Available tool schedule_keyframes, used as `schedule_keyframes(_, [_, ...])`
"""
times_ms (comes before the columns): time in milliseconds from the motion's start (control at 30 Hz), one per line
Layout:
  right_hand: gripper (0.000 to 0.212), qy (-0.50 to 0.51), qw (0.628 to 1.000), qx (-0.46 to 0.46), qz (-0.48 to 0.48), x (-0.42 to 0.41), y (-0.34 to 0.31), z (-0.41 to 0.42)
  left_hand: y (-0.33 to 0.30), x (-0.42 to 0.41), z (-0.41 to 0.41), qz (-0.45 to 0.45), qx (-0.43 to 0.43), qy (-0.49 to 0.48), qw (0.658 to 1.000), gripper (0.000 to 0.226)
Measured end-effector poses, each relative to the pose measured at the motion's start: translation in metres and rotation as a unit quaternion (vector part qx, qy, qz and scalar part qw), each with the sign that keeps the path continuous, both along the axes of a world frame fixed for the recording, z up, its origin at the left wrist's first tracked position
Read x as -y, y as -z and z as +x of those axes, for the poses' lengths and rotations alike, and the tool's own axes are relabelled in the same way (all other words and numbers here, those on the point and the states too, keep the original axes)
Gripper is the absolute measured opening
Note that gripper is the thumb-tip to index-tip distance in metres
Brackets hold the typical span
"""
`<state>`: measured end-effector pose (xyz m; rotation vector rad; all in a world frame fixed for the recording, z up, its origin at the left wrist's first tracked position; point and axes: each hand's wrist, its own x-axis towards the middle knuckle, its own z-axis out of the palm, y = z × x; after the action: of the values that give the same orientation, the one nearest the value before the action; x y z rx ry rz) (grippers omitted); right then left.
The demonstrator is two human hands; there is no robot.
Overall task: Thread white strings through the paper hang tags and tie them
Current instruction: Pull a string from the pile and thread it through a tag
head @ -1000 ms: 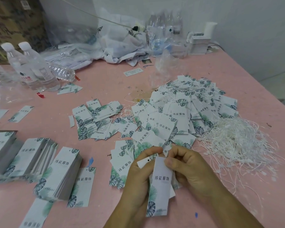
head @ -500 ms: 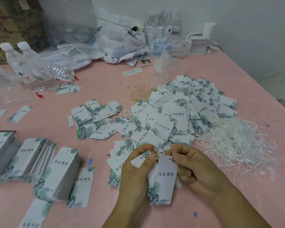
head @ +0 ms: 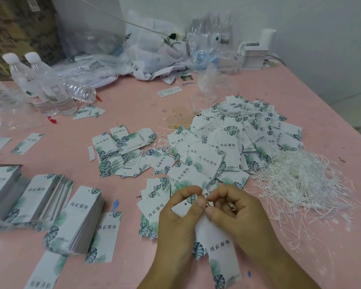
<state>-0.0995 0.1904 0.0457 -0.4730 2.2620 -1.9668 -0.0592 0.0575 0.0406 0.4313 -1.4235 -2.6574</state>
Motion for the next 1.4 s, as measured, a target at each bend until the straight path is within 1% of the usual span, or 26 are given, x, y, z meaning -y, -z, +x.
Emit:
schedule_keyframes(67, [0.015, 0.026, 0.998, -0.055, 0.033, 0.000, 0.000, 0.002, 0.001, 0.000, 0.001, -0.011, 0.003, 0.000, 1.000, 0.038])
schedule_keyframes(133, [0.012, 0.039, 0.988, -0.132, 0.072, 0.000, -0.001, 0.003, 0.001, 0.000, 0.001, -0.010, 0.003, 0.003, 1.000, 0.036])
schedule_keyframes(167, [0.009, 0.045, 0.983, -0.161, 0.078, 0.001, -0.001, 0.003, 0.001, -0.001, 0.001, -0.008, 0.002, 0.005, 1.000, 0.034])
schedule_keyframes(233, [0.008, 0.059, 0.979, -0.185, 0.065, 0.002, -0.001, 0.005, 0.003, -0.002, 0.000, -0.011, 0.004, 0.004, 1.000, 0.033])
schedule_keyframes(333, [0.004, 0.067, 0.983, -0.163, 0.044, 0.002, 0.000, 0.005, 0.009, -0.002, 0.000, -0.031, 0.031, -0.004, 0.999, 0.035])
schedule_keyframes(400, [0.008, 0.066, 0.986, -0.147, 0.049, 0.002, 0.001, 0.005, 0.013, -0.002, 0.001, -0.058, 0.037, 0.005, 0.998, 0.036])
schedule_keyframes(567, [0.003, 0.055, 0.982, -0.160, 0.089, 0.006, 0.004, 0.008, 0.018, -0.005, 0.001, -0.134, 0.007, 0.031, 0.990, 0.027])
schedule_keyframes(700, [0.003, 0.048, 0.980, -0.163, 0.107, 0.009, 0.004, 0.006, 0.019, -0.006, 0.001, -0.165, -0.005, 0.048, 0.985, 0.026])
schedule_keyframes(867, [0.002, 0.043, 0.980, -0.155, 0.117, 0.006, 0.004, 0.006, 0.012, -0.008, 0.002, -0.172, -0.009, 0.034, 0.985, 0.025])
schedule_keyframes(900, [0.006, 0.044, 0.980, -0.154, 0.118, 0.006, 0.004, 0.006, 0.010, -0.008, 0.002, -0.172, -0.006, 0.032, 0.985, 0.023])
schedule_keyframes(967, [0.011, 0.045, 0.980, -0.151, 0.119, 0.006, 0.003, 0.007, 0.007, -0.008, 0.002, -0.168, 0.003, 0.028, 0.985, 0.022])
schedule_keyframes(1133, [0.009, 0.035, 0.980, -0.152, 0.124, 0.007, 0.002, 0.009, 0.004, -0.008, 0.002, -0.163, 0.022, 0.015, 0.986, 0.020])
schedule_keyframes(1233, [0.007, 0.044, 0.978, -0.162, 0.127, 0.006, 0.002, 0.009, 0.002, -0.008, 0.003, -0.158, 0.016, 0.011, 0.987, 0.028])
schedule_keyframes(1333, [0.008, 0.070, 0.979, -0.150, 0.117, 0.006, 0.002, 0.009, 0.000, -0.007, 0.002, -0.084, 0.034, 0.008, 0.996, 0.030])
schedule_keyframes(1400, [0.009, 0.082, 0.990, -0.095, 0.071, 0.005, 0.002, 0.007, -0.001, -0.004, 0.001, -0.019, 0.045, 0.023, 0.999, 0.031])
